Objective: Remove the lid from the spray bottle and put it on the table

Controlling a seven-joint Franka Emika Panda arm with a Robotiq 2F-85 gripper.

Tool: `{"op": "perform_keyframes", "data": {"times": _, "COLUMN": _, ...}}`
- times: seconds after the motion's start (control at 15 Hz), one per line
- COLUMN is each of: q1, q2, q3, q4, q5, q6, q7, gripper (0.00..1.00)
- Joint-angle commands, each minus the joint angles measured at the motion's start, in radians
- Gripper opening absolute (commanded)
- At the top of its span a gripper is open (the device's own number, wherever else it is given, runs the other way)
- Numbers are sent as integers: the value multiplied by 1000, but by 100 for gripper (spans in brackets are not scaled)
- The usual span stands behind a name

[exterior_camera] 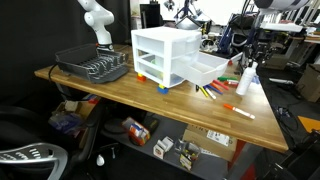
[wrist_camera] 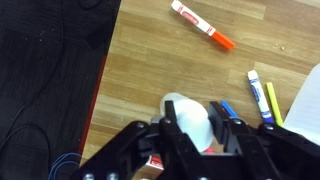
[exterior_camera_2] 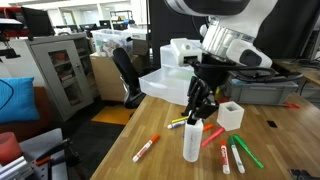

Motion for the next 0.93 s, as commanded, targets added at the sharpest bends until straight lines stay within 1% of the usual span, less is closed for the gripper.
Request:
{"op": "perform_keyframes", "data": {"times": 0.0, "q1": 6, "q2": -16, "q3": -18, "q4": -22, "q5": -18, "q6": 30, "q7": 28, "gripper": 13}}
{"op": "perform_keyframes", "data": {"times": 0.07, "q1": -28, "q2": -16, "q3": 7, "q4": -14, "q5": 66, "q6": -4, "q7": -53, "gripper": 13}}
{"op": "perform_keyframes", "data": {"times": 0.13, "q1": -11, "q2": -14, "q3": -10, "q4": -17, "q5": 12, "q6": 10, "q7": -10, "gripper": 13}}
{"op": "perform_keyframes", "data": {"times": 0.6, "q1": -17, "q2": -21, "q3": -8, "q4": -19, "q5": 24, "q6": -10, "q7": -26, "gripper": 13}}
{"op": "perform_keyframes", "data": {"times": 0.87, "q1": -6, "q2": -42, "q3": -9, "q4": -26, "q5": 10, "q6": -30, "q7": -9, "gripper": 13}}
